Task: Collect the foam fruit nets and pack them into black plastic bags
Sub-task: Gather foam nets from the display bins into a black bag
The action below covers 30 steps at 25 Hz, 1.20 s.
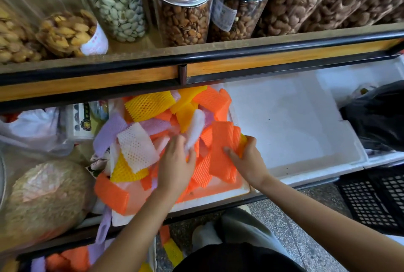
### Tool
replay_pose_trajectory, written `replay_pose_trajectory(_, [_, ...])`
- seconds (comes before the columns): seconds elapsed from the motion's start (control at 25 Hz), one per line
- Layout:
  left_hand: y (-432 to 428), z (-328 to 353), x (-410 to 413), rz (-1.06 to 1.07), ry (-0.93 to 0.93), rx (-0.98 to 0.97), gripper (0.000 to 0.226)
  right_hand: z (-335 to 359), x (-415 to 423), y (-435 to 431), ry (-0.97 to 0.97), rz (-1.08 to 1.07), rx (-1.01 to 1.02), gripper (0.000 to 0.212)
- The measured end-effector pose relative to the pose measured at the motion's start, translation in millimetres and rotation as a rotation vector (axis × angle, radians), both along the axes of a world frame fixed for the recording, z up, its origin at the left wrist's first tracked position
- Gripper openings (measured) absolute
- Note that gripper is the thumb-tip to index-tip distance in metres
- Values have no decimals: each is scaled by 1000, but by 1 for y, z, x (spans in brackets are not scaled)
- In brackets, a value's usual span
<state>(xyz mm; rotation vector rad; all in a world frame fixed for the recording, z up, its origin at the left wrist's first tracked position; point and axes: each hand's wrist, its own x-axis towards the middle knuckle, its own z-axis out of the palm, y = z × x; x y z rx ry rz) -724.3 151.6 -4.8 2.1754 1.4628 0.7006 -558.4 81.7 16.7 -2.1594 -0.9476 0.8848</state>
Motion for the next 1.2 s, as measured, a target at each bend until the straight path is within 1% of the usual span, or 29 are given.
replay_pose_trajectory(0.08, [-22, -4, 6, -148, -46, 0, 27, -4, -16, 5, 117, 8, 106, 60])
replay_pose_trajectory(0.16, [-37, -9, 7, -191, -134, -66, 41, -4, -28, 8, 185, 52, 165, 58])
replay_pose_trajectory(0.24, [-45, -11, -2, -237, -177, -121, 41, -11, -27, 11, 199, 32, 188, 67])
replay_pose_trajectory(0.32, [-42, -15, -18, -250, -181, -118, 36, -18, -21, 12, 198, 10, 182, 69])
replay_pose_trajectory(0.36, [-35, -16, -27, -199, -178, -106, 33, -21, -20, 12, 178, 23, 170, 68])
replay_pose_trajectory(0.44, [-7, -22, -45, 26, -139, -78, 25, -24, -19, 9, 123, 66, 127, 67])
replay_pose_trajectory(0.48, [8, -26, -55, 152, -80, -75, 30, -26, -19, 6, 89, 95, 107, 67])
replay_pose_trajectory(0.56, [36, -31, -71, 351, 67, -149, 57, -30, -17, 1, 53, 125, 67, 71])
replay_pose_trajectory(0.6, [46, -33, -75, 416, 121, -210, 70, -32, -14, -2, 39, 120, 38, 72])
replay_pose_trajectory(0.64, [53, -37, -76, 460, 146, -270, 78, -33, -11, -4, 30, 108, 14, 72])
replay_pose_trajectory(0.68, [57, -39, -76, 493, 140, -314, 80, -33, -9, -5, 25, 96, -2, 73])
replay_pose_trajectory(0.72, [59, -38, -74, 520, 121, -325, 78, -33, -6, -7, 13, 94, -8, 74])
replay_pose_trajectory(0.76, [60, -34, -70, 531, 96, -285, 72, -30, -3, -10, -1, 88, -12, 74])
replay_pose_trajectory(0.8, [58, -28, -65, 522, 72, -196, 64, -27, 1, -12, -9, 74, -9, 73])
replay_pose_trajectory(0.88, [47, -10, -50, 449, -12, -8, 48, -19, 13, -19, -14, 31, 3, 70])
replay_pose_trajectory(0.92, [35, 0, -39, 412, -82, 37, 42, -14, 19, -24, -22, 7, 14, 69])
replay_pose_trajectory(1.0, [4, 21, -3, 279, -201, 55, 35, -3, 36, -38, -49, -56, 46, 67])
replay_pose_trajectory(1.04, [-13, 27, 19, 161, -225, 74, 37, -1, 45, -45, -60, -88, 64, 67])
replay_pose_trajectory(1.16, [-55, 30, 90, -252, -228, 57, 62, 13, 73, -67, -26, -192, 130, 67])
replay_pose_trajectory(1.2, [-65, 30, 114, -346, -226, 42, 62, 16, 84, -74, 16, -230, 143, 62])
